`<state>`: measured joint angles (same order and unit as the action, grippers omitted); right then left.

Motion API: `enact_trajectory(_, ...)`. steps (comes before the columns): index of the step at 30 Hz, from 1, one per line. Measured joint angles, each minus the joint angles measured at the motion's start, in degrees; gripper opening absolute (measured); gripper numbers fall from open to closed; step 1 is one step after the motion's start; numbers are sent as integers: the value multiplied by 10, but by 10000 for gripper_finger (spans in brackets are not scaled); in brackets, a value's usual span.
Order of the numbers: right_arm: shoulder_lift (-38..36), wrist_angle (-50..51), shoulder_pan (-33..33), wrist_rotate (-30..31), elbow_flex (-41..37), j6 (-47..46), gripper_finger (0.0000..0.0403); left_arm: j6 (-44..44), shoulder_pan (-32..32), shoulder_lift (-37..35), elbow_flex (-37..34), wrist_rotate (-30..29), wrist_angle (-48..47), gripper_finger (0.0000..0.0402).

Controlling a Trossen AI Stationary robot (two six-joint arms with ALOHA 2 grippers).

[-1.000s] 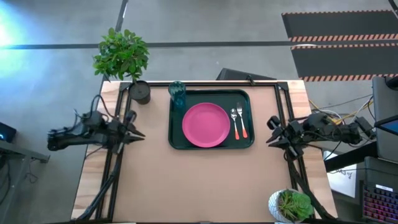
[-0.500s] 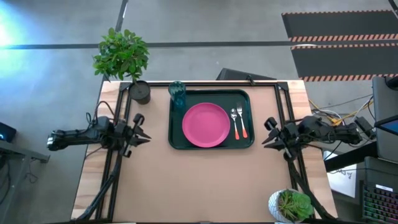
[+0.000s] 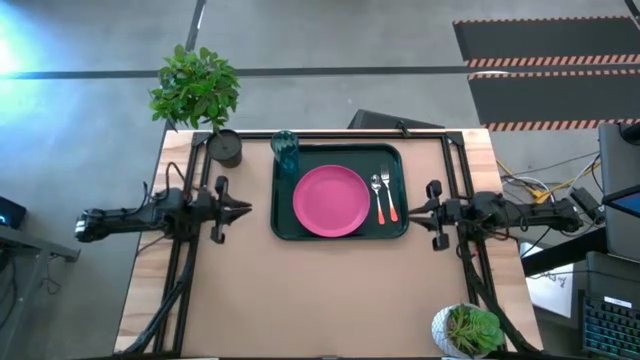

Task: Pick and place plate/cup/fork/spoon on tray
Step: Return to Home Position

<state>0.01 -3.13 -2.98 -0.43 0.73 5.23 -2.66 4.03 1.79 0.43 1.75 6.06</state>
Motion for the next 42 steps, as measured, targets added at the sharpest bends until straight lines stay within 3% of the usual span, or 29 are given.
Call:
enact_trajectory(9,22,24,0,14,0,7,52,-67,0,22,-1,-11,-49,34)
enact_trajectory(42,43,24,0,16,0,8,52,-72,0,34,-2,-9,-48,34)
